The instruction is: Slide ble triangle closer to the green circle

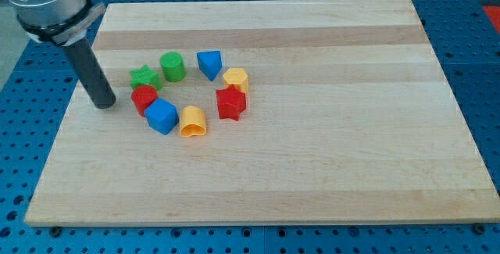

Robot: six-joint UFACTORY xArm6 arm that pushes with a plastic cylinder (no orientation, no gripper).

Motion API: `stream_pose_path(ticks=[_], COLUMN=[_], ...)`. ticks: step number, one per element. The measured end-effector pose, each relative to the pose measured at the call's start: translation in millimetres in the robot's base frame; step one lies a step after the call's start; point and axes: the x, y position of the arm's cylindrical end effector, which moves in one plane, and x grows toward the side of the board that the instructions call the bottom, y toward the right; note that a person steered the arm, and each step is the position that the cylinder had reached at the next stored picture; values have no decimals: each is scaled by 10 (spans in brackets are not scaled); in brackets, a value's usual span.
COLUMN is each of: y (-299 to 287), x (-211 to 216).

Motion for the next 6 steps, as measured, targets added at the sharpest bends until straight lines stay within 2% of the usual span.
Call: stream_pose_path(ticks=[2,4,5,6], y=[63,92,100,237], x=[-260,-269,-546,-1249])
